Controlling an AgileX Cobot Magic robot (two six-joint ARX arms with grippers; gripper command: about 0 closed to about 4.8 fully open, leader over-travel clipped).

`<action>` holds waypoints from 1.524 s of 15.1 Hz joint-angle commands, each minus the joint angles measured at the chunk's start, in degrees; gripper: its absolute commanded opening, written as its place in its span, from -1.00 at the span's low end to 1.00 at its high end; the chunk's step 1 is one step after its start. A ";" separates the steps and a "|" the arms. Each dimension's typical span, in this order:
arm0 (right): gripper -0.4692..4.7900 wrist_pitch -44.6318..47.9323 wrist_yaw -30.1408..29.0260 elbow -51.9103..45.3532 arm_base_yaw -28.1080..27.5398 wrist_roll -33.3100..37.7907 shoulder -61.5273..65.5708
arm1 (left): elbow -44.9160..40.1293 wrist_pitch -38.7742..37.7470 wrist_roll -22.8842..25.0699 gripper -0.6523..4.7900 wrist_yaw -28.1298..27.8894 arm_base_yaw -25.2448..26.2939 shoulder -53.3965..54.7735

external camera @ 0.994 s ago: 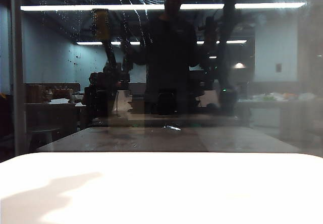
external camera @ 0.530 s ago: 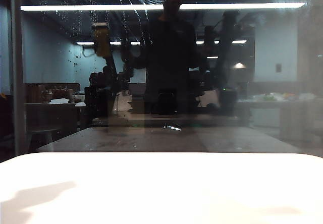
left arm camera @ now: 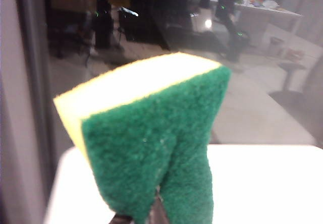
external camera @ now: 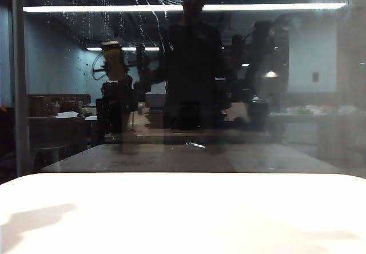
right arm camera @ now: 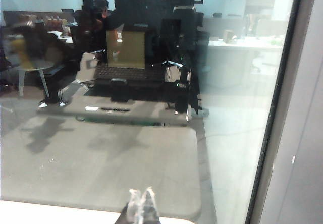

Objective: Reach upward to find where there is water on the glass, pick up the sponge from the table, dry the water, and finally place the sponge back on the table.

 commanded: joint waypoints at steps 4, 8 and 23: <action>-0.84 2.58 0.11 0.24 0.09 0.22 0.07 | -9.42 0.48 -15.91 -0.78 14.67 0.00 0.79; -0.84 2.58 0.09 0.24 0.09 0.22 0.07 | -10.12 1.25 -19.02 -0.77 16.76 -0.02 10.62; -0.84 2.40 -0.07 0.24 0.09 0.24 0.04 | -9.84 12.04 -13.49 -0.56 14.75 -0.04 29.62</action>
